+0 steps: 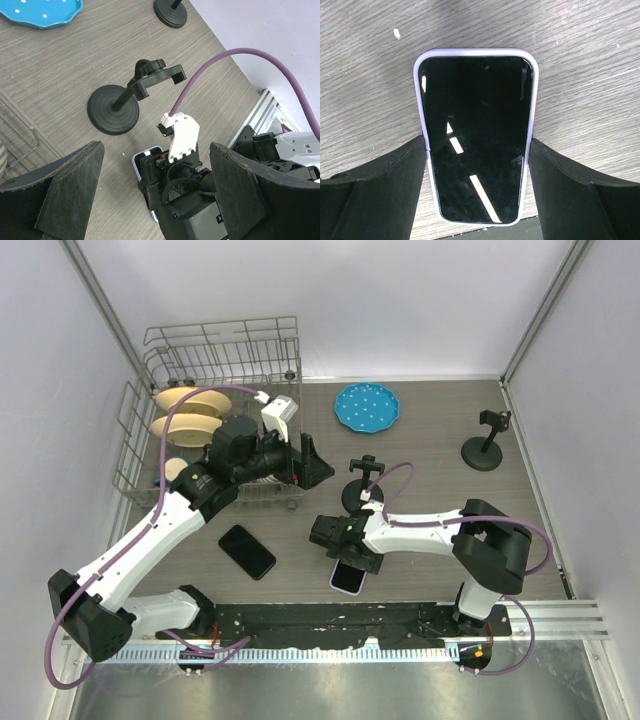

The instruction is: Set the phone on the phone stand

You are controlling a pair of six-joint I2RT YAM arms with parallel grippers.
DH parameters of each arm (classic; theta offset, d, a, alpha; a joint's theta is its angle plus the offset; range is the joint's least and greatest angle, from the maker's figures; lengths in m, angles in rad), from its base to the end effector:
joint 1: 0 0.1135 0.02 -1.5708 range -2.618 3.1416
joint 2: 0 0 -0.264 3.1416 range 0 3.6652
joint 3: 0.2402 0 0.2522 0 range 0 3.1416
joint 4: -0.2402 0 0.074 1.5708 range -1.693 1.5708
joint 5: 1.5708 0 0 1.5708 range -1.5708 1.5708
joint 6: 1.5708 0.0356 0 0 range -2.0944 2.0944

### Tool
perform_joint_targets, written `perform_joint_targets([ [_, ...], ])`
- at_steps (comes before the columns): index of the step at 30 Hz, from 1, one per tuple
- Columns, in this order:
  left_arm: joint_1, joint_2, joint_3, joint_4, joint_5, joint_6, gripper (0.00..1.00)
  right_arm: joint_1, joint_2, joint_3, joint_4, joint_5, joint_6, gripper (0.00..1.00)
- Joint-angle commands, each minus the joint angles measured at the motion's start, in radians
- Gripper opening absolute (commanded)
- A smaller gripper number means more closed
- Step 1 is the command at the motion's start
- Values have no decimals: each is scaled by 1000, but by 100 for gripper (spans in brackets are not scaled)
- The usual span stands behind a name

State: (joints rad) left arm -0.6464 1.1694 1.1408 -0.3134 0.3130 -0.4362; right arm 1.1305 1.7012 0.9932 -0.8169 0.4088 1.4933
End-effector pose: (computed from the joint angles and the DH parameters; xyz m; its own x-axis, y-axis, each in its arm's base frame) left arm 0.2050 -0.1684 0.3733 -0.5826 -0.0640 -0.8102 0.6162 0.6153 -0.4916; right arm 0.1340 0.2512 0.1550 -0.8528 0.3364 -0.3995 0.3608 0.9325 0.0150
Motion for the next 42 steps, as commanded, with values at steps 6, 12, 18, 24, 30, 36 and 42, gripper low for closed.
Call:
perform_joint_targets([
  [6,-4,9,40,10,3,8,91,-6,-70,-125,188,44,-34,1],
  [12,-6,9,37,10,3,8,91,-15,-453,-372,568,108,-183,1],
  [18,-4,22,36,17,21,-7,93,-35,-744,-446,680,280,-393,1],
  [24,-6,96,48,34,155,-41,96,-51,-887,-338,660,415,-568,1],
  [30,-18,157,54,49,259,-53,92,-66,-913,-233,680,464,-678,1],
  [36,-65,180,39,88,302,-52,98,-89,-874,-171,745,441,-735,1],
  [42,-78,205,39,99,325,-59,88,-100,-844,-166,811,387,-742,1],
])
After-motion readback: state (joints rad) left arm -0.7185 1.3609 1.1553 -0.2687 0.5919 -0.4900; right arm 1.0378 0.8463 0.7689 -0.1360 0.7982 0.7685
